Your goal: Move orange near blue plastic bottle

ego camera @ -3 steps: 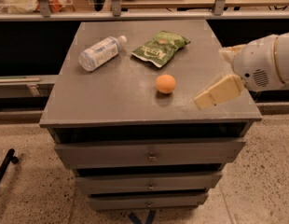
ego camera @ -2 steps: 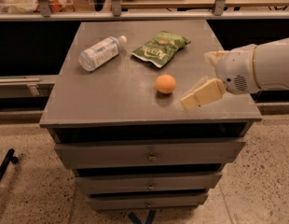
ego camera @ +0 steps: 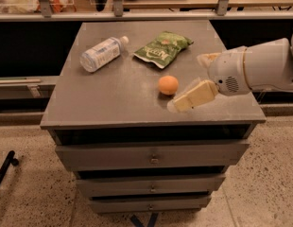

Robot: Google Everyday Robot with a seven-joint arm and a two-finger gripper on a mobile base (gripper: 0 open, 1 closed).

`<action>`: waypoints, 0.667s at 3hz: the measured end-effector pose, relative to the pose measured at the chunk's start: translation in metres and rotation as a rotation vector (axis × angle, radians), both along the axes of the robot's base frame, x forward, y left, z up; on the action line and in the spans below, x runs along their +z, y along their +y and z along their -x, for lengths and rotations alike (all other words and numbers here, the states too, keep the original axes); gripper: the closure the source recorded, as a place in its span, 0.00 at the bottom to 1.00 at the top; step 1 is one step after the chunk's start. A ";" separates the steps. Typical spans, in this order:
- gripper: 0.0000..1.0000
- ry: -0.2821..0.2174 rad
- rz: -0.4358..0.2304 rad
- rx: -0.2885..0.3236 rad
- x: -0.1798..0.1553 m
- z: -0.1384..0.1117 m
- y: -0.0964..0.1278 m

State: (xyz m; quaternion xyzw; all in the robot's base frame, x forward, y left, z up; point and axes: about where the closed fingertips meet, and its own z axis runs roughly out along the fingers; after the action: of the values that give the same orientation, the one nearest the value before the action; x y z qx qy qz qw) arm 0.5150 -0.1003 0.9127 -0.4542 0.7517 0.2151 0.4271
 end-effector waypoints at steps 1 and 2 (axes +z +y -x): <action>0.00 0.029 -0.001 0.028 -0.021 -0.008 0.020; 0.00 0.015 0.006 0.041 -0.033 -0.021 0.030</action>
Offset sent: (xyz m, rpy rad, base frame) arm 0.0413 0.0374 -0.0507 -0.0142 -0.0054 0.0469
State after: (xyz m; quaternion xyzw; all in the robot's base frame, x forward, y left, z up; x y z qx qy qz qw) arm 0.5363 -0.0701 0.8795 -0.4692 0.7461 0.2248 0.4155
